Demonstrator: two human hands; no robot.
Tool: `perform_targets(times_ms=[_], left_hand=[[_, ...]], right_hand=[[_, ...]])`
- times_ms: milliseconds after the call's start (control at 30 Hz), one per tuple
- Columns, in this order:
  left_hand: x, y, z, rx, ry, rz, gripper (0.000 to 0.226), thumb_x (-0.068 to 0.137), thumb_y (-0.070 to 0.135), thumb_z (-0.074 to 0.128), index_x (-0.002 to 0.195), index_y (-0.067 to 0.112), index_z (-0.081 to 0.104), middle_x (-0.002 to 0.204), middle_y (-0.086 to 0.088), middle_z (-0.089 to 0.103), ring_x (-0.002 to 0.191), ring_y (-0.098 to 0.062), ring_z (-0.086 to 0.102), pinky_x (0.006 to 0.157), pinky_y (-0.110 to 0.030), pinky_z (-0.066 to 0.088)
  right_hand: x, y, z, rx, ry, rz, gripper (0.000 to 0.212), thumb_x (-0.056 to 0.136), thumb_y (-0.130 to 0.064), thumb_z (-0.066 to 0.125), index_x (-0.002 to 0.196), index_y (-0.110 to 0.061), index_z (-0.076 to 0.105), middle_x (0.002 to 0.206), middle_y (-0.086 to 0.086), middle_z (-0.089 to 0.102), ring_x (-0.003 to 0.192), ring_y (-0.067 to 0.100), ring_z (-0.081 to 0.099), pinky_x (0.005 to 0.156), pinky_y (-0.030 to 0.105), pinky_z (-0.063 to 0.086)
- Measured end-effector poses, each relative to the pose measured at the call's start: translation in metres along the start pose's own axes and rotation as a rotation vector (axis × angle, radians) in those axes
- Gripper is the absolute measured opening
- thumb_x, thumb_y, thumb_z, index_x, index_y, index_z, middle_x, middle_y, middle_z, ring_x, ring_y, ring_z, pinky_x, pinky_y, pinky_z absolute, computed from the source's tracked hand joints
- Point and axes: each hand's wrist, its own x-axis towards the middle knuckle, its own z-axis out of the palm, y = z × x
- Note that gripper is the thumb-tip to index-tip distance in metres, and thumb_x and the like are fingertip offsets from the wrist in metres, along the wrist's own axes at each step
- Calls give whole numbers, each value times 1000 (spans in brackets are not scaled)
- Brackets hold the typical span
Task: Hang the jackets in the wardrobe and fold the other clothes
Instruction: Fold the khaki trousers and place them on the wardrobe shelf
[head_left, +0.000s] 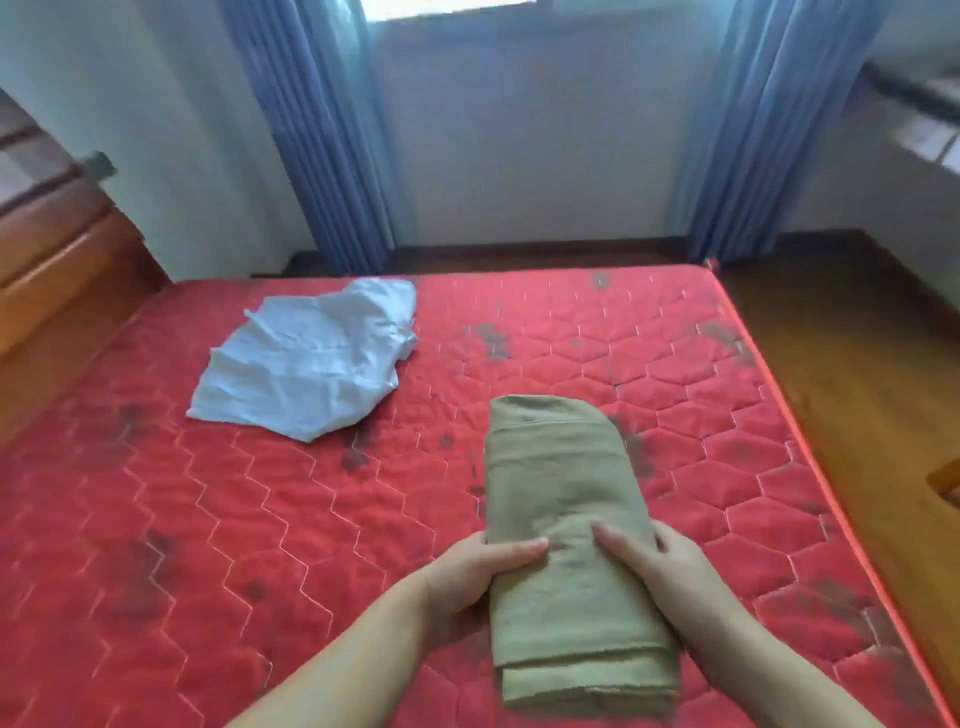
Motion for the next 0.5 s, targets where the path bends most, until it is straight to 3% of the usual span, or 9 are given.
perform_targets(times_ms=[67, 133, 300, 500], left_hand=[[-27, 36, 3, 0, 100, 124, 57, 70, 28, 81, 120, 5, 66, 121, -17, 67, 114, -34, 63, 106, -50, 44], [-58, 67, 10, -74, 183, 235, 65, 67, 28, 83, 123, 2, 64, 120, -18, 68, 115, -35, 63, 106, -49, 45], [-148, 138, 22, -392, 233, 478, 44, 84, 26, 71, 119, 1, 67, 123, -18, 67, 115, -31, 64, 107, -47, 42], [-271, 150, 35, -604, 506, 722, 38, 76, 26, 67, 107, 4, 74, 113, -17, 71, 100, -29, 70, 92, -41, 53]], right_hand=[[-19, -34, 21, -3, -35, -39, 75, 46, -49, 92, 106, -9, 68, 93, 5, 77, 88, 21, 73, 84, 39, 57], [-37, -68, 39, -13, -23, -128, 71, 40, -46, 86, 101, -11, 70, 89, 5, 77, 87, 22, 73, 82, 39, 56], [-77, -159, 74, -42, -158, -298, 63, 40, -32, 85, 99, -13, 72, 89, 11, 76, 81, 27, 73, 74, 36, 54], [-134, -212, 107, -243, -502, -330, 68, 41, -25, 94, 104, -14, 72, 92, 11, 76, 84, 27, 74, 77, 36, 55]])
